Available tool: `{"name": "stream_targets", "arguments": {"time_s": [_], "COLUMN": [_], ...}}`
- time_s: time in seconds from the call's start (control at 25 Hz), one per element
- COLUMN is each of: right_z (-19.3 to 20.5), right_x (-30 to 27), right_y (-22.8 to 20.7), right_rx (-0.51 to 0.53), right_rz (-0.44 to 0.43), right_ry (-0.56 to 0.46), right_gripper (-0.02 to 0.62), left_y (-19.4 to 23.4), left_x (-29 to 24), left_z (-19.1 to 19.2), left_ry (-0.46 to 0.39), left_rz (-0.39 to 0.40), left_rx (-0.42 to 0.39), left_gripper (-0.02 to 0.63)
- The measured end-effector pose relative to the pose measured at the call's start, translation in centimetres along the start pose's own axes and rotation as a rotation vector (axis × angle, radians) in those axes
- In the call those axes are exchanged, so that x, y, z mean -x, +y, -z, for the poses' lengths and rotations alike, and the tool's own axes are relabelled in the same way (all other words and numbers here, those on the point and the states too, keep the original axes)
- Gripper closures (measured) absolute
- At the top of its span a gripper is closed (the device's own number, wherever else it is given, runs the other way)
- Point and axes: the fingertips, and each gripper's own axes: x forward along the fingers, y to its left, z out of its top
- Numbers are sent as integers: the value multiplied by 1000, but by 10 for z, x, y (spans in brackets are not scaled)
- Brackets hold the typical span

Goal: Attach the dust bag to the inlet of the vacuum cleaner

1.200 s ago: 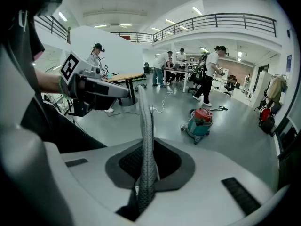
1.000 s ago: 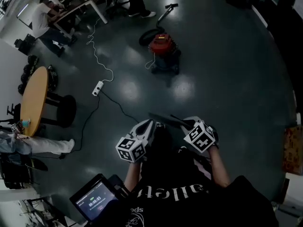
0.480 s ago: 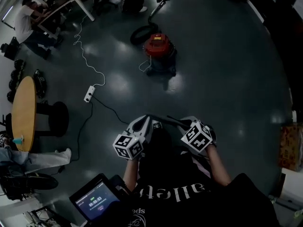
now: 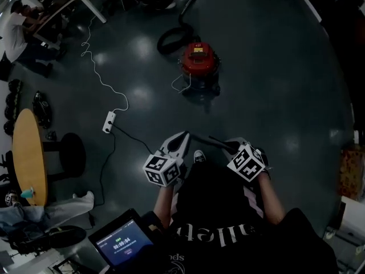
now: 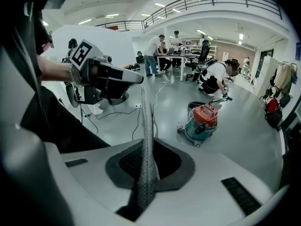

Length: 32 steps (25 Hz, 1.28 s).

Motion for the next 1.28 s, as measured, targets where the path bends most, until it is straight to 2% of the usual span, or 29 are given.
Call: {"name": "stream_targets", "arguments": {"time_s": [0.2, 0.4, 0.64, 0.8, 0.92, 1.04, 1.16, 1.28], "right_z": [-22, -27, -20, -15, -10, -4, 6, 19], "right_x": [-13, -33, -66, -92, -123, -160, -199, -240], "right_y": [-37, -98, -166, -213, -251, -277, -296, -312], "right_rx": [42, 94, 100, 152, 179, 160, 87, 66], "right_rz": [-3, -52, -110, -168, -168, -172, -183, -185], "right_ry": [52, 85, 105, 100, 100, 109, 130, 155], "right_gripper": [554, 554, 554, 554, 554, 554, 554, 554], "left_y": [13, 24, 56, 82, 102, 131, 164, 210], "left_x": [-34, -88, -154, -206, -248, -281, -315, -354], "left_z": [-4, -16, -29, -43, -52, -50, -42, -37], "left_ry": [67, 96, 104, 95, 105, 134, 178, 219], "left_rz": [42, 26, -95, -177, -197, -200, -162, -131], "left_rx": [25, 55, 95, 111, 82, 49, 22, -38], "left_gripper": [601, 601, 601, 601, 601, 601, 601, 601]}}
